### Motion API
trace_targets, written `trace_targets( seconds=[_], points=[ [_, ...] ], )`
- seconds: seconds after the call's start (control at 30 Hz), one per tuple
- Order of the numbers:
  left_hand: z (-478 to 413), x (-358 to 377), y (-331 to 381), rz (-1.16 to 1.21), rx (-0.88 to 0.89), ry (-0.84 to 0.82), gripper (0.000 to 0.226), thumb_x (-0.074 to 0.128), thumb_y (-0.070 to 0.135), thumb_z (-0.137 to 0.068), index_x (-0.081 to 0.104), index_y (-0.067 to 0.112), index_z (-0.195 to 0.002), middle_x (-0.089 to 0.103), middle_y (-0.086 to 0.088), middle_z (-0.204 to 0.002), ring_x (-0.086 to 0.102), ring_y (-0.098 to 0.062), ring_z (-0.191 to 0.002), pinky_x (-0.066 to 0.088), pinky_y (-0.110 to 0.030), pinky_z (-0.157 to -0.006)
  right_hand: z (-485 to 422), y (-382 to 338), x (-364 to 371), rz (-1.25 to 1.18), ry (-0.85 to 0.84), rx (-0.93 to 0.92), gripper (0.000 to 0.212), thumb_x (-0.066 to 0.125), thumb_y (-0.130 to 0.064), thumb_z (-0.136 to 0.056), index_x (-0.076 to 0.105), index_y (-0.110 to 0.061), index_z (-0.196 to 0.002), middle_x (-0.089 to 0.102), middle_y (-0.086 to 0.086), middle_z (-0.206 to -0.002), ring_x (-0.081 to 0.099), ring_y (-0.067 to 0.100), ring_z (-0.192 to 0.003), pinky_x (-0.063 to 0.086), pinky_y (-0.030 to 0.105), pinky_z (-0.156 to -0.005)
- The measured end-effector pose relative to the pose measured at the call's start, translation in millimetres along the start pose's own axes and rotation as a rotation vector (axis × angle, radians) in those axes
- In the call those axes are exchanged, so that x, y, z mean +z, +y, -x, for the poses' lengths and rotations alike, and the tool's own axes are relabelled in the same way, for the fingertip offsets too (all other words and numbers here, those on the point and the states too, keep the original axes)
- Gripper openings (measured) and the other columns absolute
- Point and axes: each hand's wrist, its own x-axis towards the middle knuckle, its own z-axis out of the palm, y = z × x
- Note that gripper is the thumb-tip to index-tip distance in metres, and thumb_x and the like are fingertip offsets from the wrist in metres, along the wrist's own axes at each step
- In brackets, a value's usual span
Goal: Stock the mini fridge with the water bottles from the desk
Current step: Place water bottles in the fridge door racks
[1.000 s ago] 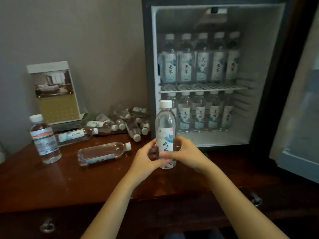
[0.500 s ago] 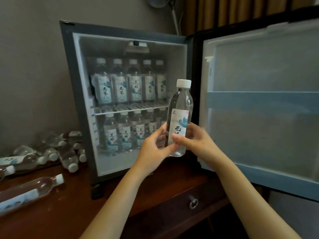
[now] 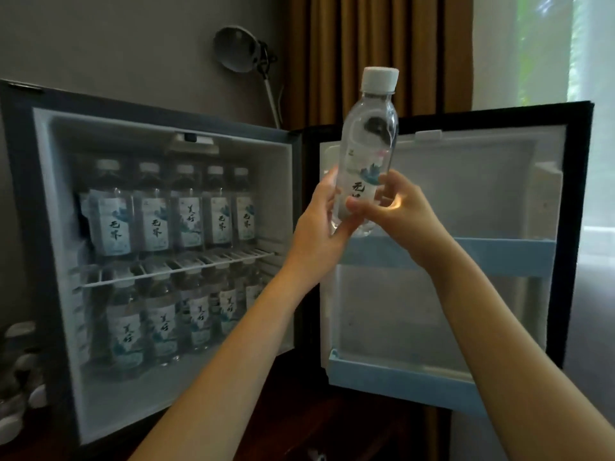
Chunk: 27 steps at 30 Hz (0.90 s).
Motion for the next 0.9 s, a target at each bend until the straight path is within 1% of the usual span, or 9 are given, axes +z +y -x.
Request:
trace_targets(
  seconds=[0.17,0.2,0.3,0.37,0.47,0.53,0.67,0.83,0.9],
  points=[
    [-19.4,8.8,-9.6,-0.080,0.011,0.071,0.062,0.063,0.023,-0.088,0.032,0.023,-0.142,0.055,0.004,-0.128,0.055,-0.004,-0.112,0.048,-0.026,-0.095,-19.9,10.8,-3.9,0.063,0.015,0.039,0.034,0.073,-0.021,-0.078,0.055,-0.022,-0.106,0.066,-0.006,-0.095,0.066,0.006,-0.087,0.052,0.020,-0.073],
    [-20.0,9.5,-12.3,-0.117,0.011,0.080,0.061,0.064,0.024,-0.087,0.035,0.022,-0.140,0.056,0.004,-0.125,0.055,-0.004,-0.110,0.048,-0.023,-0.094,-22.0,14.7,-3.8,0.074,0.009,0.056,0.034,0.074,-0.022,-0.078,0.055,-0.022,-0.106,0.067,-0.005,-0.096,0.066,0.007,-0.087,0.052,0.022,-0.076],
    [-17.2,8.9,-16.4,-0.268,0.021,0.119,0.061,0.065,0.027,-0.086,0.038,0.017,-0.140,0.048,0.009,-0.111,0.047,-0.001,-0.102,0.038,-0.002,-0.080,-25.5,22.8,-4.0,0.025,-0.026,0.103,0.040,0.073,-0.026,-0.078,0.056,-0.017,-0.114,0.070,0.000,-0.101,0.068,0.012,-0.092,0.053,0.026,-0.079],
    [-17.1,7.9,-19.3,-0.335,0.039,0.140,0.063,0.066,0.028,-0.085,0.038,0.015,-0.140,0.051,0.003,-0.108,0.046,-0.008,-0.104,0.035,-0.006,-0.080,-28.7,24.7,-3.9,-0.009,-0.044,0.139,0.043,0.072,-0.029,-0.079,0.056,-0.016,-0.117,0.071,0.003,-0.102,0.068,0.014,-0.092,0.053,0.027,-0.075],
    [-22.3,8.3,-21.5,-0.384,0.019,0.147,0.063,0.067,0.030,-0.084,0.041,0.013,-0.139,0.055,-0.003,-0.109,0.047,-0.015,-0.106,0.036,-0.019,-0.084,-33.9,25.9,-3.0,-0.026,-0.052,0.178,0.045,0.072,-0.029,-0.079,0.054,-0.016,-0.118,0.070,0.004,-0.103,0.068,0.018,-0.094,0.052,0.032,-0.077],
    [-25.9,9.6,-22.5,-0.421,0.012,0.153,0.060,0.067,0.032,-0.083,0.044,0.013,-0.136,0.055,-0.004,-0.110,0.044,-0.014,-0.104,0.034,-0.020,-0.082,-36.2,26.4,-3.3,-0.030,-0.064,0.204,0.044,0.070,-0.027,-0.081,0.052,-0.015,-0.119,0.069,0.004,-0.104,0.067,0.017,-0.094,0.050,0.026,-0.074],
    [-29.0,13.8,-25.8,-0.487,0.009,0.151,0.056,0.067,0.034,-0.083,0.047,0.014,-0.132,0.049,-0.002,-0.102,0.039,-0.010,-0.096,0.039,-0.023,-0.078,-38.9,26.9,-5.3,-0.041,-0.071,0.263,0.041,0.069,-0.024,-0.082,0.050,-0.016,-0.118,0.068,0.005,-0.105,0.065,0.019,-0.097,0.053,0.031,-0.082],
    [-31.4,19.8,-28.3,-0.491,-0.012,0.163,0.059,0.067,0.036,-0.083,0.046,0.017,-0.134,0.043,0.001,-0.096,0.047,-0.016,-0.096,0.047,-0.027,-0.078,-39.7,28.1,-6.9,-0.003,-0.082,0.271,0.038,0.067,-0.022,-0.084,0.053,-0.010,-0.117,0.069,0.005,-0.102,0.067,0.012,-0.087,0.051,0.018,-0.062],
    [-31.7,21.2,-29.0,-0.484,-0.033,0.166,0.064,0.067,0.038,-0.083,0.042,0.019,-0.139,0.044,0.000,-0.097,0.050,-0.017,-0.095,0.049,-0.029,-0.079,-40.2,29.7,-7.7,-0.008,-0.074,0.263,0.029,0.066,-0.019,-0.085,0.056,-0.011,-0.111,0.069,0.001,-0.094,0.068,0.005,-0.077,0.049,0.014,-0.056]
  ],
)
